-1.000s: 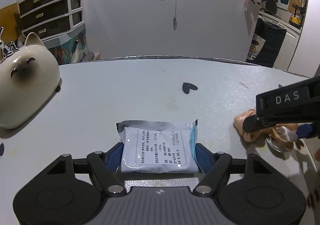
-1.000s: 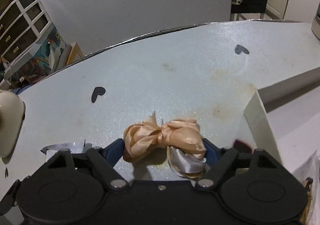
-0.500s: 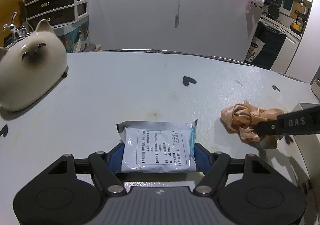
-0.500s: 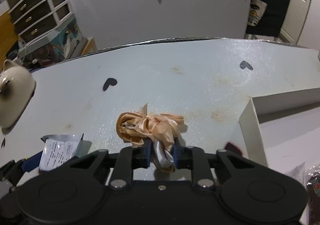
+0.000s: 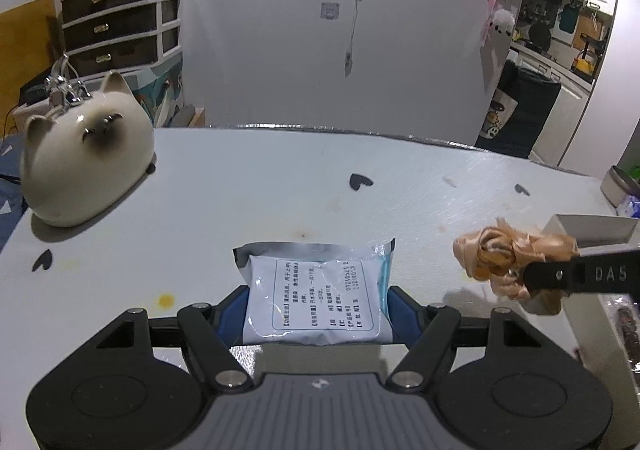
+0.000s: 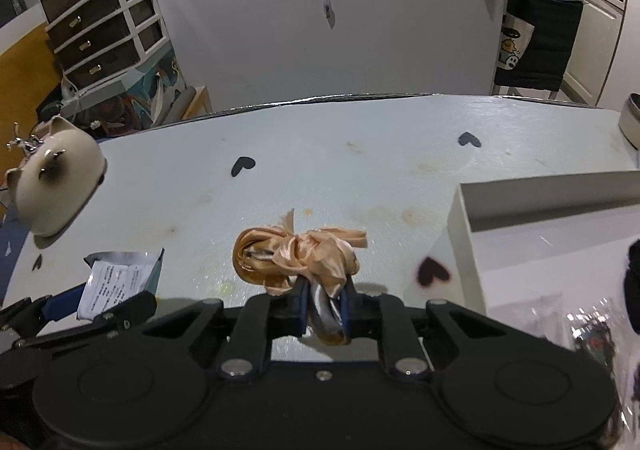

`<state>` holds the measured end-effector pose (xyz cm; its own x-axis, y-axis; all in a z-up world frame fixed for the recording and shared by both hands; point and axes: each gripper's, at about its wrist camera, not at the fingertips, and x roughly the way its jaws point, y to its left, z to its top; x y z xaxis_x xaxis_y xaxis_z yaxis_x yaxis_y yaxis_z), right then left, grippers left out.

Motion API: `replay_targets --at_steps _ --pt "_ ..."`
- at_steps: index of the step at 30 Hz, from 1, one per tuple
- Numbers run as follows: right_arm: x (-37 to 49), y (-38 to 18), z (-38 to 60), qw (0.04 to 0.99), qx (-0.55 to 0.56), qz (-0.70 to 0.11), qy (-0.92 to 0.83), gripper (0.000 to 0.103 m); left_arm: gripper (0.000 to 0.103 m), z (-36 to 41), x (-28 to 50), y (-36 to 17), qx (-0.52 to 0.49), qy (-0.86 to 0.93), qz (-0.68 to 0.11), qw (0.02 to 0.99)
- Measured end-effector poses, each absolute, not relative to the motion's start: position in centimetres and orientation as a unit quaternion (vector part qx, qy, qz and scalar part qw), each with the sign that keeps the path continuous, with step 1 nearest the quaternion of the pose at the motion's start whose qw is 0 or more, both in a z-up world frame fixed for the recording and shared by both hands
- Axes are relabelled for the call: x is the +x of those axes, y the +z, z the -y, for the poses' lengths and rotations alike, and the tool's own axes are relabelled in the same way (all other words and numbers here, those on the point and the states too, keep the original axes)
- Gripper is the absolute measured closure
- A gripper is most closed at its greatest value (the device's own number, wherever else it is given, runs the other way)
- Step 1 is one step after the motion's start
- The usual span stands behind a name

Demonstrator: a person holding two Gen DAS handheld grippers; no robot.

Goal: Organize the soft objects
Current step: 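Carry the sachet and ribbon bow into the tray and open both grippers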

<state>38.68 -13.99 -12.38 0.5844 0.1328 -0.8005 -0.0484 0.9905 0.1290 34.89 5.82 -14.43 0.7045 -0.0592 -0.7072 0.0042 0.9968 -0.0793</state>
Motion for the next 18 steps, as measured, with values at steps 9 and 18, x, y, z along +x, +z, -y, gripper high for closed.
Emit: replay_targets --at_steps 9,18 --pt "33.7 -9.4 15.8 0.898 0.077 -0.428 0.061 0.087 0.030 -4.5 31.1 -11.3 -0.035 -0.028 -0.363 0.931" --pt "29.1 -6.9 19.4 0.909 0.106 -0.399 0.055 0.087 0.030 -2.0 27.9 -8.7 -0.043 -0.039 -0.345 0.937"
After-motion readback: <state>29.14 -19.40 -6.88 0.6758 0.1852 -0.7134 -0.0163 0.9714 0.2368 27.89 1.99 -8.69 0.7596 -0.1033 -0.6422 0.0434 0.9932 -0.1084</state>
